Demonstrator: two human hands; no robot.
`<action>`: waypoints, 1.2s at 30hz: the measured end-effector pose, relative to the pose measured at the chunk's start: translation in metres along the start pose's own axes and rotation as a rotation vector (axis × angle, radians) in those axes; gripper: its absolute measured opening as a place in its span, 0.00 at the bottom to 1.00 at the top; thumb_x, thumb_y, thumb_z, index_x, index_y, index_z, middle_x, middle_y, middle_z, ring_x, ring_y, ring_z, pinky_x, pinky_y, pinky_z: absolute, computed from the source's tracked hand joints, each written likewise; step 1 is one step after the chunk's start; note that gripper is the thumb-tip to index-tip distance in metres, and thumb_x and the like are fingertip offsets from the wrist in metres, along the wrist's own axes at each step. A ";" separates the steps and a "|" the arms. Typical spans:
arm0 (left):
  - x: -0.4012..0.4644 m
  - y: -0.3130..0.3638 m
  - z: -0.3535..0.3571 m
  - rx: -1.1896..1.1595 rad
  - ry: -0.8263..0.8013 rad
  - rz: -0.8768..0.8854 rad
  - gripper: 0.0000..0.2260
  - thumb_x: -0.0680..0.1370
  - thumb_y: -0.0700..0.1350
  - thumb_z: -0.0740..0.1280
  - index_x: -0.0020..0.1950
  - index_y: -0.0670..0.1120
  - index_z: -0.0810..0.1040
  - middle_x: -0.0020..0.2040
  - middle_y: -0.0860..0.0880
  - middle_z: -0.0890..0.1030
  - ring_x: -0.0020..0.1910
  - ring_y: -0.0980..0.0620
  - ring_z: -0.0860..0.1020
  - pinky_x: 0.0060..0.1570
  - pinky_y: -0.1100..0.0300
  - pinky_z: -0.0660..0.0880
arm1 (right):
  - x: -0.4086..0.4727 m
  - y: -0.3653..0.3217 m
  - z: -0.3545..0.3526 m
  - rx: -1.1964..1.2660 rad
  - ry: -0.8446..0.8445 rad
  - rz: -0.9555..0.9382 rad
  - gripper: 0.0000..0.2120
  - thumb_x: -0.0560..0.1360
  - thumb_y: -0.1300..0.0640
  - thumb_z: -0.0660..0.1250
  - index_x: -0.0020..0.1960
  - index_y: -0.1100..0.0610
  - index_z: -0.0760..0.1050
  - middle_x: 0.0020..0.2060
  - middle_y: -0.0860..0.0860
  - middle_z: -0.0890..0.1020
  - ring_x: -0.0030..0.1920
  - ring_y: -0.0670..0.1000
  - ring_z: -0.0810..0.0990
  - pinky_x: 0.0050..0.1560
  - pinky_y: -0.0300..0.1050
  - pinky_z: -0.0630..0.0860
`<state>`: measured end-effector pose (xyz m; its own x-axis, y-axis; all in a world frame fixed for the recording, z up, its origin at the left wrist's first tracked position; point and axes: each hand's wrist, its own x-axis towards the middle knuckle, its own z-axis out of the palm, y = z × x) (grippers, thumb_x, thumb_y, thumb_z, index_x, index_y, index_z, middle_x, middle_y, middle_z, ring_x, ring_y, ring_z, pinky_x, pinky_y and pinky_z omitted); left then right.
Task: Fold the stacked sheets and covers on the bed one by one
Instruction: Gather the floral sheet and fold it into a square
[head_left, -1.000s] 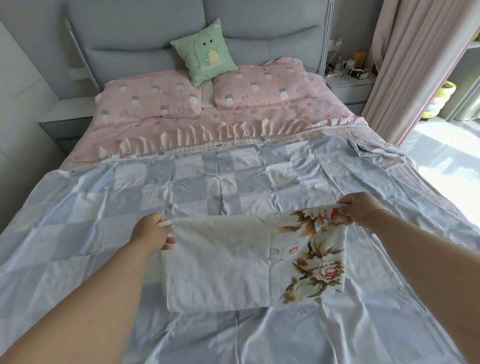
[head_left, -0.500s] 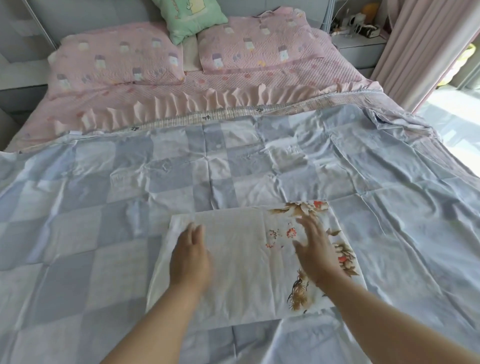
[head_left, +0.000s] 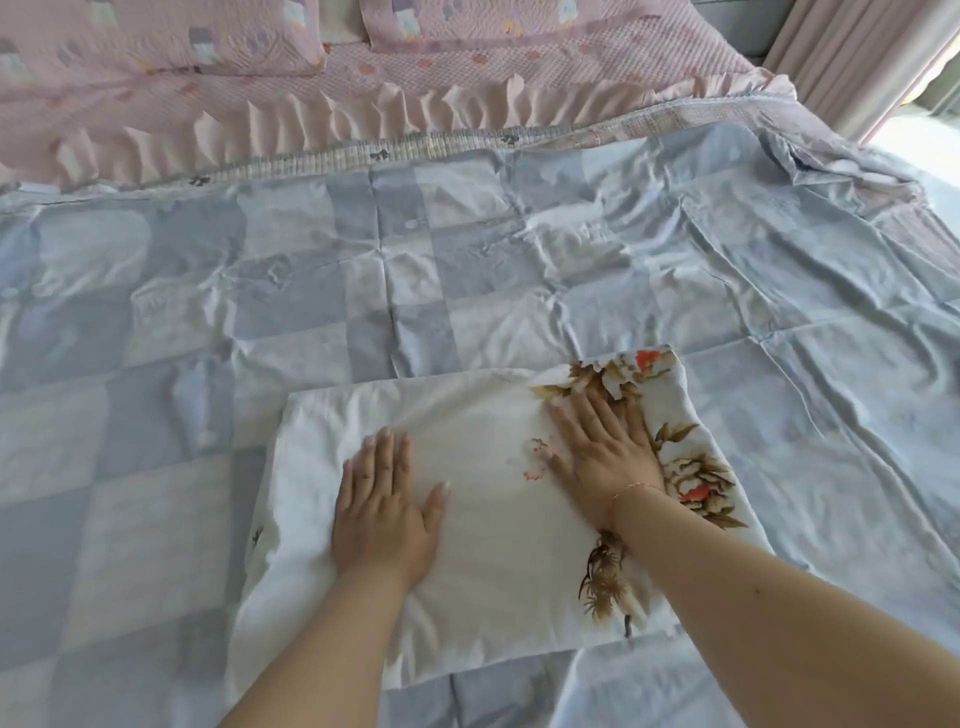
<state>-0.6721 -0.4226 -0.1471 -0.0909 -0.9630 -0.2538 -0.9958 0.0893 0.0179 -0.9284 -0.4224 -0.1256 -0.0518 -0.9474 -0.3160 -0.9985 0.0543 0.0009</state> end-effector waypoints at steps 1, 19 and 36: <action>0.007 -0.001 -0.003 0.007 -0.022 -0.054 0.35 0.77 0.65 0.35 0.79 0.46 0.44 0.80 0.48 0.44 0.79 0.51 0.42 0.74 0.53 0.32 | 0.003 0.005 -0.001 -0.002 0.002 0.057 0.30 0.78 0.35 0.36 0.76 0.43 0.34 0.76 0.45 0.36 0.75 0.46 0.32 0.71 0.55 0.26; 0.097 0.062 -0.095 -0.199 -0.605 0.138 0.42 0.63 0.64 0.76 0.70 0.43 0.69 0.65 0.46 0.74 0.60 0.45 0.75 0.61 0.51 0.73 | -0.154 -0.106 0.015 1.673 0.144 1.307 0.18 0.65 0.60 0.78 0.38 0.65 0.69 0.32 0.56 0.70 0.32 0.54 0.70 0.37 0.46 0.71; 0.000 -0.028 -0.183 -1.456 -0.987 0.083 0.29 0.54 0.39 0.79 0.56 0.41 0.84 0.54 0.39 0.83 0.51 0.42 0.82 0.52 0.49 0.80 | -0.163 -0.029 -0.107 2.247 0.198 0.555 0.12 0.76 0.60 0.62 0.57 0.62 0.77 0.49 0.58 0.84 0.49 0.56 0.84 0.50 0.52 0.79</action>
<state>-0.6450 -0.4714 0.0299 -0.6485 -0.4194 -0.6352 -0.2341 -0.6842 0.6907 -0.8922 -0.3039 0.0273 -0.3536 -0.7246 -0.5916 0.6840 0.2311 -0.6919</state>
